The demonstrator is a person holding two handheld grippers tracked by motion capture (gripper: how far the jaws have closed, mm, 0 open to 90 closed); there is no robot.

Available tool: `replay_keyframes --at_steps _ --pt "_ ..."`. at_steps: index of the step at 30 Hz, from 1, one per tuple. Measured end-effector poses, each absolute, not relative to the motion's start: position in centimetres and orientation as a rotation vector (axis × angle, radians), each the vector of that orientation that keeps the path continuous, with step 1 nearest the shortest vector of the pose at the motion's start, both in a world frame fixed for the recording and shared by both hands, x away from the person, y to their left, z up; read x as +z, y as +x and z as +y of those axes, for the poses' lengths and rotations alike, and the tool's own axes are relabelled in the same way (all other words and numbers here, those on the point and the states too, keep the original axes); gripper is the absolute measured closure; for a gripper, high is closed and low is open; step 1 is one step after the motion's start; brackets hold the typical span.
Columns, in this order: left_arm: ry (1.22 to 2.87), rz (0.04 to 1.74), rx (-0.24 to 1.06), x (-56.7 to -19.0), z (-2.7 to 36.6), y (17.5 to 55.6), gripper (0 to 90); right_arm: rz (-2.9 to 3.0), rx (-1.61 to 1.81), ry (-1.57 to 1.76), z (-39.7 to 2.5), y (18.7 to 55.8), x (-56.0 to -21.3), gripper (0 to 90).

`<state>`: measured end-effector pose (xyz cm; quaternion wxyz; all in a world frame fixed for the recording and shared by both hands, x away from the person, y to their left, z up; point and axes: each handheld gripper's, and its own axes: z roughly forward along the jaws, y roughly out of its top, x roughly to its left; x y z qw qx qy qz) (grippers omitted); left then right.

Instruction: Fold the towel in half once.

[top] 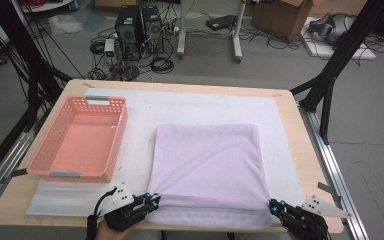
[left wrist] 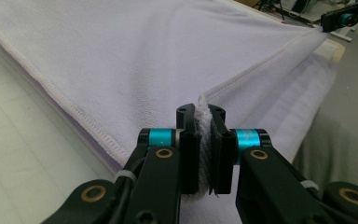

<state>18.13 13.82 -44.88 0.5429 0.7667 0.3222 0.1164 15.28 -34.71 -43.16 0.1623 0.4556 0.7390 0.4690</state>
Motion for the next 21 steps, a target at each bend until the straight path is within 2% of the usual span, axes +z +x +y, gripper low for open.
replay_keyframes --at_steps 3,7,8,10,11,15,21 --pt "1.833 0.759 0.312 -45.1 13.7 17.4 83.6 2.125 1.312 1.287 -34.5 14.4 -43.5 85.0" --pt "1.837 0.788 0.288 -45.6 13.8 16.8 79.1 2.155 1.275 1.276 -34.3 13.8 -44.0 84.9" --pt "1.826 0.803 0.262 -45.5 13.9 16.6 73.4 2.158 1.277 1.277 -34.3 13.6 -44.0 84.4" --pt "1.780 0.843 0.229 -45.2 14.3 16.5 53.8 2.159 1.292 1.288 -34.6 13.4 -44.0 76.7" --pt "1.747 0.850 0.228 -44.9 14.5 16.4 49.9 2.148 1.315 1.303 -34.8 13.3 -43.8 73.2" --pt "1.691 0.852 0.272 -43.8 15.3 16.6 47.5 2.069 1.422 1.293 -35.3 13.3 -42.9 69.5" --pt "1.692 0.914 0.298 -43.9 15.9 17.6 47.9 2.166 1.333 1.221 -33.4 14.7 -43.6 71.8"
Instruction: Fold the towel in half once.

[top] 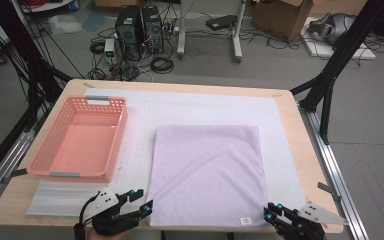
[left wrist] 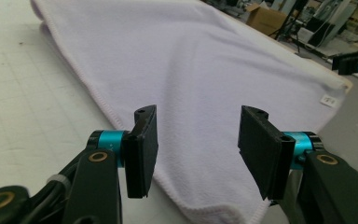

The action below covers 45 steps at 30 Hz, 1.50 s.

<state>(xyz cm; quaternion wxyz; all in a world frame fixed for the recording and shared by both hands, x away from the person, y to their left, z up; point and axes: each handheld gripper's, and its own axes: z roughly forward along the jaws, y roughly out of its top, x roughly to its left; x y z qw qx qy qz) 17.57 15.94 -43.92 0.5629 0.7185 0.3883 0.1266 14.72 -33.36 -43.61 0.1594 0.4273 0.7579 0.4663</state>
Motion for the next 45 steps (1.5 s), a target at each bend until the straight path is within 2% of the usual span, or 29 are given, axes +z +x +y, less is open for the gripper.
replay_keyframes --at_steps 4,10,16,23,29,32,34,39,41,45 --pt "1.689 0.918 0.316 -43.6 15.9 18.7 48.0 2.303 1.122 1.183 -32.4 15.3 -44.6 80.4" --pt "1.681 0.917 0.316 -43.4 15.2 21.3 47.7 2.405 1.144 1.153 -33.6 15.8 -44.6 83.5" --pt "1.670 0.934 0.311 -43.5 14.5 24.1 42.6 2.288 1.279 1.174 -34.2 17.6 -43.7 77.3" --pt "1.714 1.007 0.304 -44.2 14.0 27.1 38.9 2.139 1.207 1.308 -34.7 20.3 -43.7 61.9" --pt "1.749 1.044 0.298 -44.1 13.5 29.8 38.3 2.060 1.220 1.368 -35.1 23.5 -43.4 63.1" --pt "1.759 1.063 0.295 -44.1 13.2 31.1 38.5 2.055 1.215 1.389 -35.0 25.3 -43.4 67.0" --pt "1.774 1.067 0.305 -44.2 12.9 31.9 41.8 2.061 1.203 1.403 -34.8 26.4 -43.5 70.1" --pt "1.792 1.143 0.274 -45.3 12.3 33.4 46.2 2.098 1.121 1.455 -33.8 29.9 -44.2 69.7" --pt "1.771 1.172 0.255 -45.4 12.4 33.6 51.1 2.105 1.088 1.466 -33.6 30.8 -44.4 70.4" --pt "1.820 1.171 0.268 -45.4 11.9 33.8 61.9 2.132 1.051 1.457 -33.3 31.7 -44.6 80.5"
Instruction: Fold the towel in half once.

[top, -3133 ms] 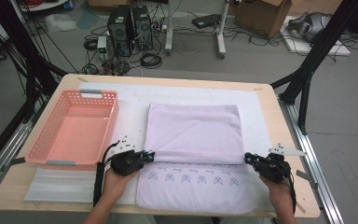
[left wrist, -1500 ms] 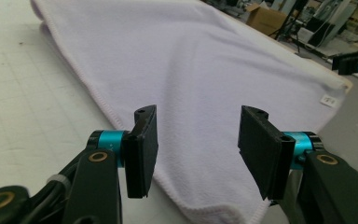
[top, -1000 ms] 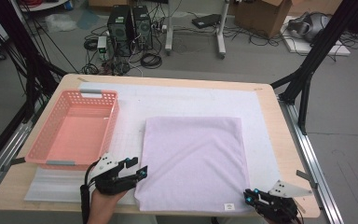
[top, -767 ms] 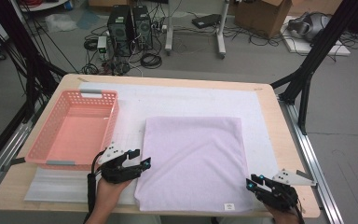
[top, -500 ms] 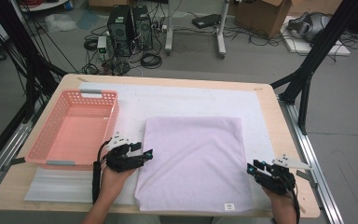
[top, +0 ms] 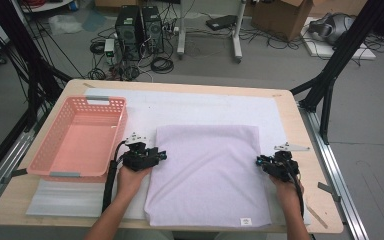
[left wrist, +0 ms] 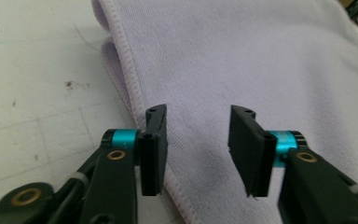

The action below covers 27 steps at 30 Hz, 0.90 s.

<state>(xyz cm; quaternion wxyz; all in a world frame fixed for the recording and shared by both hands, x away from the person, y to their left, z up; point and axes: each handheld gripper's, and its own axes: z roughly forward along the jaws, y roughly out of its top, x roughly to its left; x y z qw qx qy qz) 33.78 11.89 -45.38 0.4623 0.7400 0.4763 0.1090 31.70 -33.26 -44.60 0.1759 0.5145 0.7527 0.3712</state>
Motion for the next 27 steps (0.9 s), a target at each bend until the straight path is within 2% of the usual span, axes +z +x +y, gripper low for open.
replay_keyframes --at_steps 1,3,6,16,24,25,27 --pt "1.841 1.170 0.290 -45.3 11.6 33.7 66.6 2.140 1.045 1.442 -33.2 31.8 -44.7 84.7" --pt "1.858 1.171 0.301 -45.3 11.5 33.8 84.5 2.149 1.042 1.437 -33.1 31.8 -44.6 87.6" --pt "1.857 1.151 0.300 -45.1 11.5 33.4 87.7 2.130 1.055 1.416 -33.2 31.3 -44.3 88.4" --pt "1.817 1.063 0.211 -44.5 13.1 30.1 87.9 2.114 1.187 1.383 -34.7 27.4 -42.8 88.4" --pt "1.848 1.029 0.168 -44.8 13.7 27.7 87.2 2.170 1.156 1.413 -35.5 24.8 -43.5 88.3" --pt "1.844 1.028 0.174 -44.8 13.5 27.7 85.3 2.182 1.148 1.422 -35.5 24.8 -43.6 87.1" --pt "1.821 1.032 0.161 -44.5 13.4 28.2 68.3 2.182 1.143 1.430 -35.4 24.9 -43.8 78.8"
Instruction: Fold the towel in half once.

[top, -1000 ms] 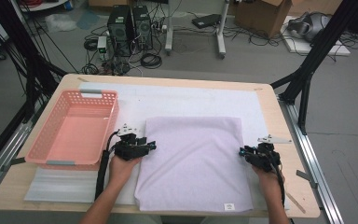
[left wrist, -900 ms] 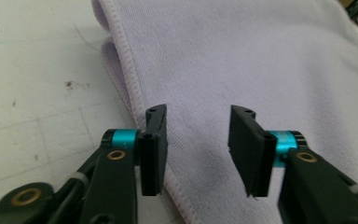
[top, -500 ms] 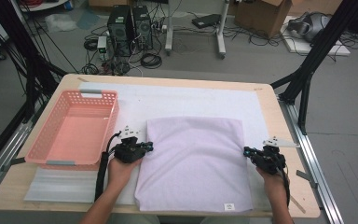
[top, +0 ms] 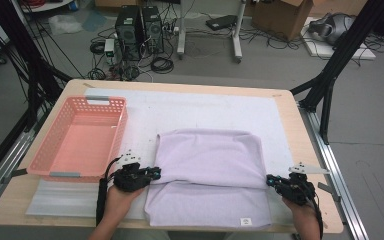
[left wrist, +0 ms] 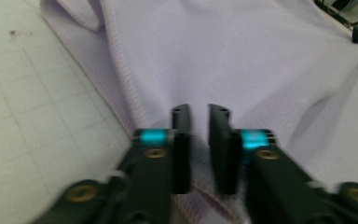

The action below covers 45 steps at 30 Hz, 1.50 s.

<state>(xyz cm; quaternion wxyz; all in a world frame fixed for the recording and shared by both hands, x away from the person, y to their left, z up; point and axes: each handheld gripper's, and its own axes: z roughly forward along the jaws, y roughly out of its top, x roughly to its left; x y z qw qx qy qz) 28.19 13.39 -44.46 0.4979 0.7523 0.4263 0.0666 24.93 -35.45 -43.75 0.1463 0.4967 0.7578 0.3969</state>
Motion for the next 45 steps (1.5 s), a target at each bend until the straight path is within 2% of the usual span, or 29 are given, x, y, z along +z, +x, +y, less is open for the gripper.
replay_keyframes --at_steps 2,5,13,15,19,24,28,35,37,39,40,41,42,45 --pt "1.795 1.029 0.172 -43.9 13.3 28.9 58.3 2.146 1.158 1.429 -35.4 25.2 -43.3 70.9" --pt "1.761 1.021 0.198 -43.0 13.1 30.5 53.0 2.109 1.167 1.396 -35.3 26.2 -42.2 68.7" --pt "1.724 1.020 0.245 -41.7 11.8 35.5 55.1 2.099 1.189 1.282 -34.1 32.0 -40.2 70.4" --pt "1.729 1.038 0.255 -41.8 11.6 36.8 58.2 2.119 1.176 1.265 -33.5 33.5 -40.1 71.2" --pt "1.754 1.098 0.243 -42.5 11.5 39.0 60.3 2.140 1.165 1.251 -32.7 36.4 -40.1 71.6" --pt "1.831 1.135 0.216 -44.5 10.9 40.0 64.5 2.175 1.108 1.282 -31.8 39.2 -41.2 71.6" --pt "1.880 1.115 0.233 -45.0 10.3 40.0 66.5 2.220 1.045 1.314 -31.6 40.3 -42.6 71.2" --pt "1.948 1.056 0.229 -44.8 10.0 39.6 63.6 2.265 0.983 1.326 -32.4 39.8 -43.7 71.0" --pt "1.954 1.036 0.247 -44.7 10.1 39.6 63.2 2.253 1.006 1.327 -32.9 39.3 -43.9 74.3" --pt "1.940 1.064 0.266 -44.7 10.3 39.6 57.6 2.246 1.022 1.321 -33.4 38.9 -44.0 75.2" --pt "1.929 1.087 0.262 -44.6 10.4 39.6 53.8 2.232 1.047 1.326 -33.8 38.7 -44.0 74.4" --pt "1.921 1.103 0.274 -44.5 10.4 39.5 50.8 2.217 1.079 1.343 -34.1 38.4 -43.9 70.3" --pt "1.907 1.122 0.295 -44.4 10.4 39.2 47.0 2.182 1.103 1.354 -34.5 38.1 -43.7 61.7" --pt "1.832 1.161 0.329 -44.3 10.8 38.1 40.3 2.094 1.164 1.416 -35.4 36.7 -43.1 51.2"
